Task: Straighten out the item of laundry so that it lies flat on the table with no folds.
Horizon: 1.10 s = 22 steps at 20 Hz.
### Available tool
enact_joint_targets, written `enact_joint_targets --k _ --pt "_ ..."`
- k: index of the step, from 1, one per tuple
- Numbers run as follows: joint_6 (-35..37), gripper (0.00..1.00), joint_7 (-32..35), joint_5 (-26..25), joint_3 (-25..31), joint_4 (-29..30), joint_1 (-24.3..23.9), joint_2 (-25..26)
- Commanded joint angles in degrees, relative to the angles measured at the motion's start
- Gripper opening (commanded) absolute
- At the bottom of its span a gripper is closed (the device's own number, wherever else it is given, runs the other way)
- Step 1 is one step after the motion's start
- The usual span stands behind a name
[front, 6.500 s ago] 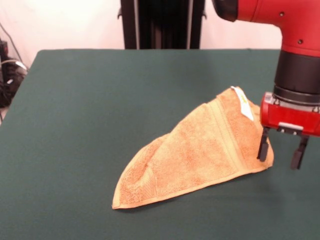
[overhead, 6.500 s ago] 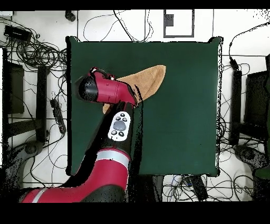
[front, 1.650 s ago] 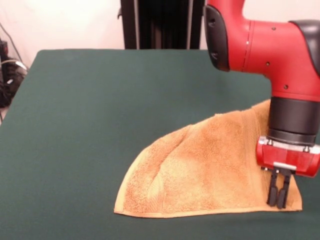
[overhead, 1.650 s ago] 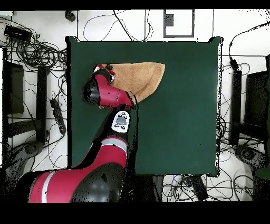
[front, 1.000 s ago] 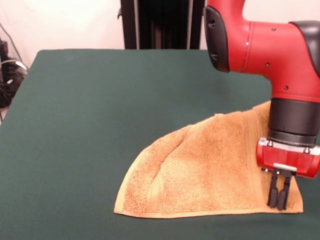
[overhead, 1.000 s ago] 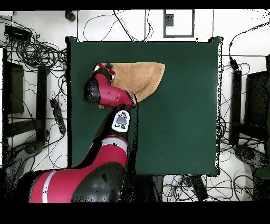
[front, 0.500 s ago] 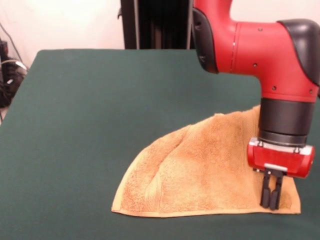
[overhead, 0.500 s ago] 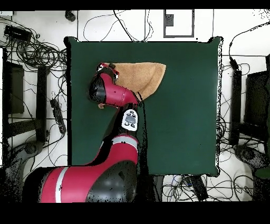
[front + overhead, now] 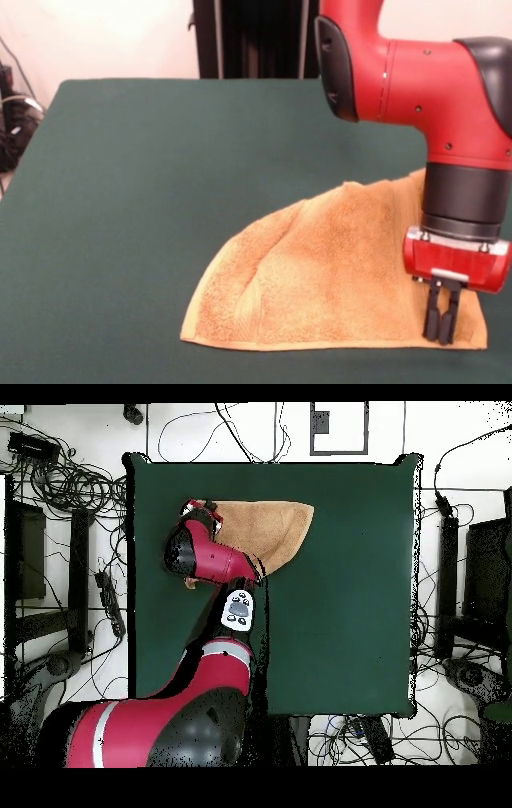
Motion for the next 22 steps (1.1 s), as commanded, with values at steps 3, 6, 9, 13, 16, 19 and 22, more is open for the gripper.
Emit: enact_joint_targets --k 3,6,9,13,16,19,22 --pt "1.67 0.00 9.73 2.75 4.62 -0.40 1.36 5.97" --pt "1.18 0.00 9.80 2.44 4.80 -0.61 1.27 6.03" --pt "0.65 0.00 9.78 1.37 5.99 -0.48 0.63 5.64" --pt "0.97 0.00 9.39 0.82 6.65 -1.04 0.19 5.61" --pt "1.90 0.00 8.82 4.58 3.13 -6.04 1.82 9.58" --pt "3.27 0.00 9.34 7.49 0.41 -8.08 3.27 11.62" --pt "1.56 0.00 8.36 5.94 2.24 -8.70 2.10 12.02"
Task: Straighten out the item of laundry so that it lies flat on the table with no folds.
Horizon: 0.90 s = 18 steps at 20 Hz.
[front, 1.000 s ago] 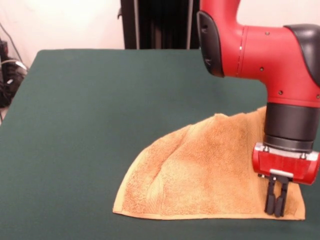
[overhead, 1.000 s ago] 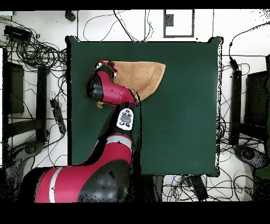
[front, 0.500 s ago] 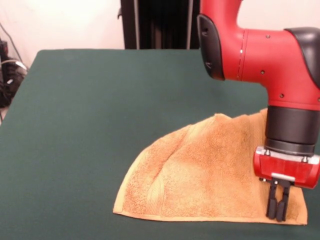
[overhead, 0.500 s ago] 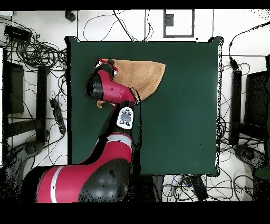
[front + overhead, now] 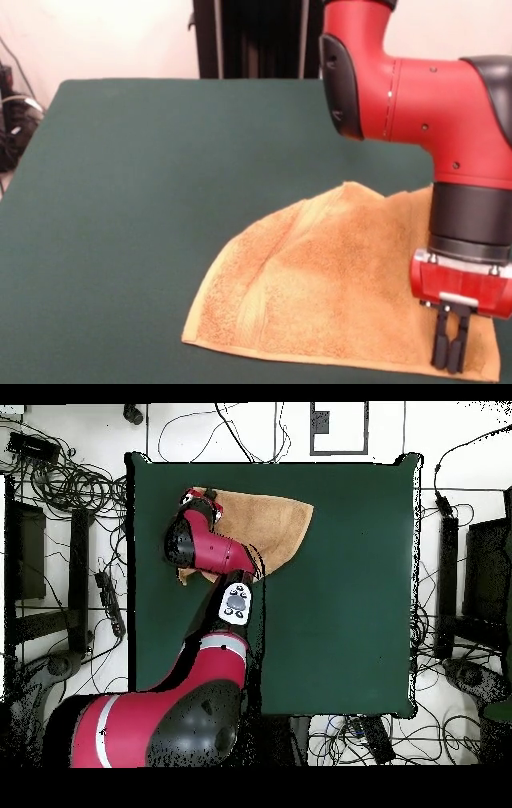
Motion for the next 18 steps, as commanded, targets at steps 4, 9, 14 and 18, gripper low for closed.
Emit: enact_joint_targets --k 4,9,14,18 --pt "0.57 0.00 6.97 0.84 6.05 -4.62 0.14 9.31" --pt "-1.12 0.00 5.54 -1.33 7.86 -9.37 -1.50 11.82" --pt "-2.16 0.00 5.47 -0.63 6.32 -12.08 -1.13 13.40" --pt "-2.69 0.00 5.87 -1.22 6.26 -12.37 -1.10 13.32"
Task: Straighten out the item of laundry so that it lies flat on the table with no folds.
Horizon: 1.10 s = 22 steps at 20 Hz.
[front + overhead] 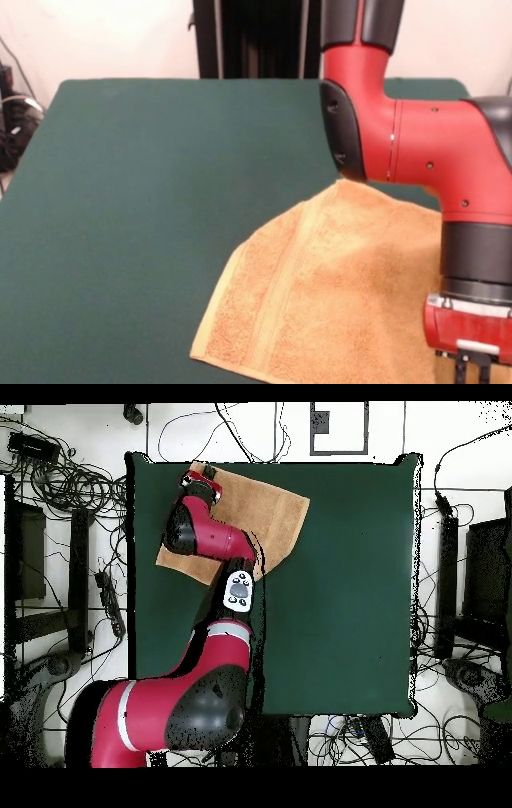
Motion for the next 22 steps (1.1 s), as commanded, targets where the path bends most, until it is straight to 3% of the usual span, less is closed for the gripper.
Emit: enact_joint_targets --k 1,8,17,22 --pt "1.82 0.00 5.89 -1.44 6.32 -0.43 0.27 6.19" --pt "3.44 0.00 7.89 1.17 4.63 2.78 1.71 4.12" --pt "6.38 0.00 9.29 -3.40 8.56 13.08 0.02 -6.09" --pt "11.78 0.00 7.64 -4.60 8.15 19.95 -0.86 -15.27"
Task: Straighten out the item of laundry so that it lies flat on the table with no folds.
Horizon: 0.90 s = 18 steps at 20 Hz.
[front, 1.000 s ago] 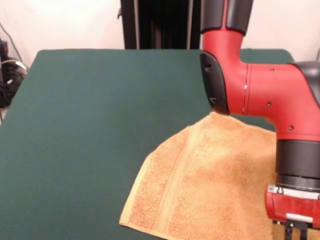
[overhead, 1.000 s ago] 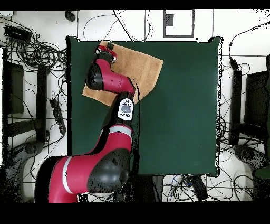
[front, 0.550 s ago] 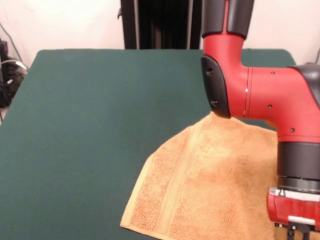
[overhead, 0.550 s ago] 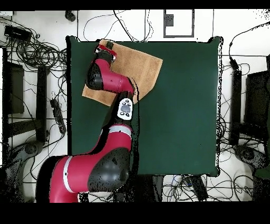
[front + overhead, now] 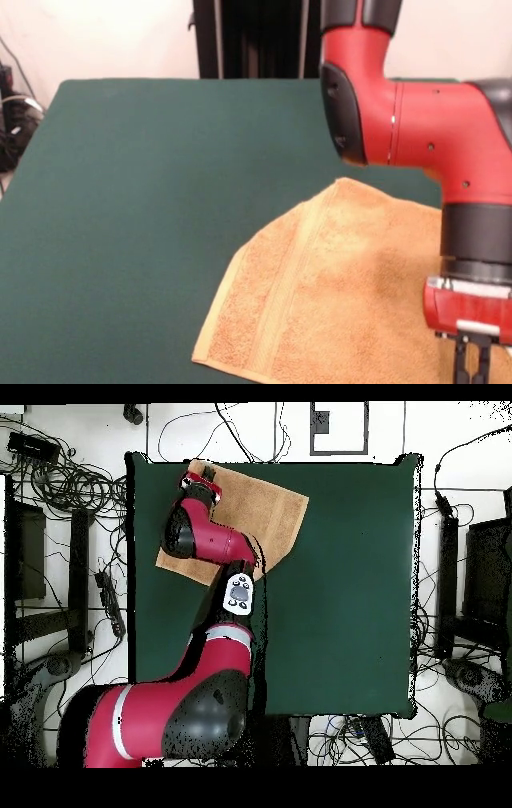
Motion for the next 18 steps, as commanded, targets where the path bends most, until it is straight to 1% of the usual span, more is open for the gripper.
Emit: enact_joint_targets --k 1,4,5,6,8,10,13,18 --pt "13.70 0.00 7.35 -2.93 6.30 15.05 -0.94 -12.39" --pt "15.85 0.00 7.04 -3.26 4.93 17.21 -1.19 -17.01" --pt "14.99 0.00 7.70 -3.32 4.39 17.52 -1.21 -18.26" --pt "14.25 0.00 7.98 -3.39 3.13 17.22 -1.02 -19.26" --pt "15.38 0.00 7.34 -3.55 0.40 16.08 -0.52 -20.56" --pt "17.74 0.00 6.37 -3.97 -0.52 15.44 -0.85 -22.03" --pt "24.69 0.00 3.84 -5.38 -1.25 17.07 -1.69 -26.61" --pt "38.38 0.00 1.16 -6.64 -2.44 25.91 -2.47 -37.59"
